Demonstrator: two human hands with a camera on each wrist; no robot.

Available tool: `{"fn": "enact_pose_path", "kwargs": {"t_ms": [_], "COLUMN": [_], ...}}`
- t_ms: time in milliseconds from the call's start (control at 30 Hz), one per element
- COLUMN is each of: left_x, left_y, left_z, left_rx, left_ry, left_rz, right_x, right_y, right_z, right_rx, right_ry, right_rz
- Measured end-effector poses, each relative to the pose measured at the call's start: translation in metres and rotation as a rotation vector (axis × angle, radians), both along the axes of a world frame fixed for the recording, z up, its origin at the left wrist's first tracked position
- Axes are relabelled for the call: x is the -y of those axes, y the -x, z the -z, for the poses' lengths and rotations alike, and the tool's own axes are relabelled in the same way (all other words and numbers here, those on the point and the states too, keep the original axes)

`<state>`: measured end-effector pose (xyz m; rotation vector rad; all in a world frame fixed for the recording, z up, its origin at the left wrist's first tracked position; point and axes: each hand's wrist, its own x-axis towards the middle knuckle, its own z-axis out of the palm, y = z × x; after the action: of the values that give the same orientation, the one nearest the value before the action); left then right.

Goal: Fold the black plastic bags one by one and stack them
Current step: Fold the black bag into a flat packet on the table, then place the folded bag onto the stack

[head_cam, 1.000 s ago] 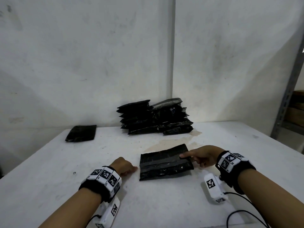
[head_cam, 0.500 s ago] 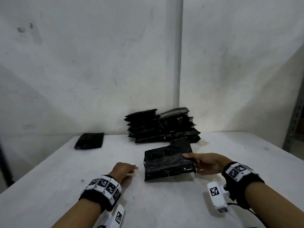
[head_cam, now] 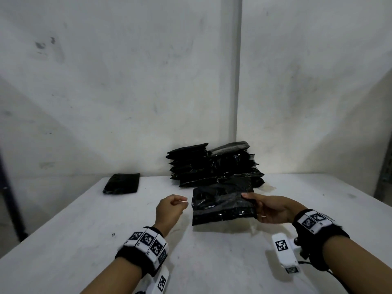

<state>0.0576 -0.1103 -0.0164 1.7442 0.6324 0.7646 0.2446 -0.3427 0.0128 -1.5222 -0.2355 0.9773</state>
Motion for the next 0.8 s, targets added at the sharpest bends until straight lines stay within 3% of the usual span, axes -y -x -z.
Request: {"fn": "enact_pose_path", "kwargs": {"t_ms": [167, 533, 800], "left_x": [0.009, 0.013, 0.020], "left_y": [-0.012, -0.025, -0.015], "left_z": [0.007, 0.010, -0.004], "left_rx": [0.011, 0.038, 0.132], "left_ry": [0.178, 0.373, 0.616], "left_rz": [0.050, 0.084, 0.313], "right_x": [0.000, -0.001, 0.004], "right_y": [0.000, 0.002, -0.002], "right_z": [-0.004, -0.007, -0.009], "right_rx": [-0.011, -0.033, -0.057], "right_ry": [-0.032, -0.122, -0.157], "right_rz": [-0.007, -0.027, -0.037]}}
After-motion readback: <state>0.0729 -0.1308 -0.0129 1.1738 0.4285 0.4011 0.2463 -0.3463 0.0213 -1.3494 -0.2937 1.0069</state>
